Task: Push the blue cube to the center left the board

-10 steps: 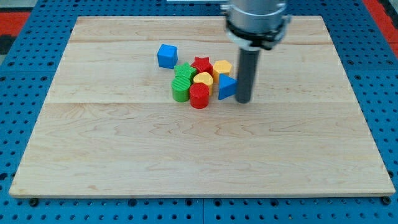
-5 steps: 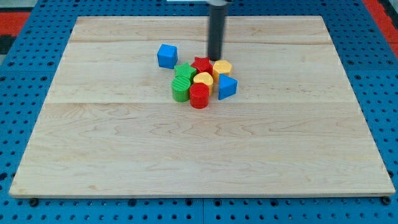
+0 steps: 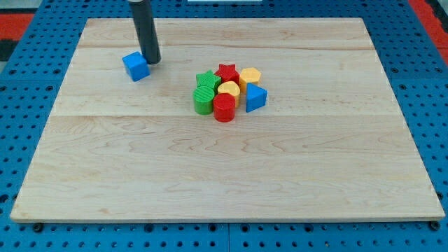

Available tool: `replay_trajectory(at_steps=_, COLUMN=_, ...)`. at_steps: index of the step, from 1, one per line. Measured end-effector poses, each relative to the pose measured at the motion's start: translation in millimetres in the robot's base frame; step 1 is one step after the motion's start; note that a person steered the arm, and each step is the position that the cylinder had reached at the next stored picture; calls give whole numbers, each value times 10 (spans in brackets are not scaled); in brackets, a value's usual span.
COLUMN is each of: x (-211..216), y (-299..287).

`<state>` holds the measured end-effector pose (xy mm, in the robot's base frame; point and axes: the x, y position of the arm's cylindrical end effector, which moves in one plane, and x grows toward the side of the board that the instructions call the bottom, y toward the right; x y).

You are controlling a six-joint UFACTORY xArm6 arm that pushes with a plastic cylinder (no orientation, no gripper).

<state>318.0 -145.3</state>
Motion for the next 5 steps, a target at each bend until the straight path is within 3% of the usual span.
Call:
replay_trajectory(at_steps=2, x=53, y=-592)
replay_trajectory(at_steps=5, x=781, y=-838)
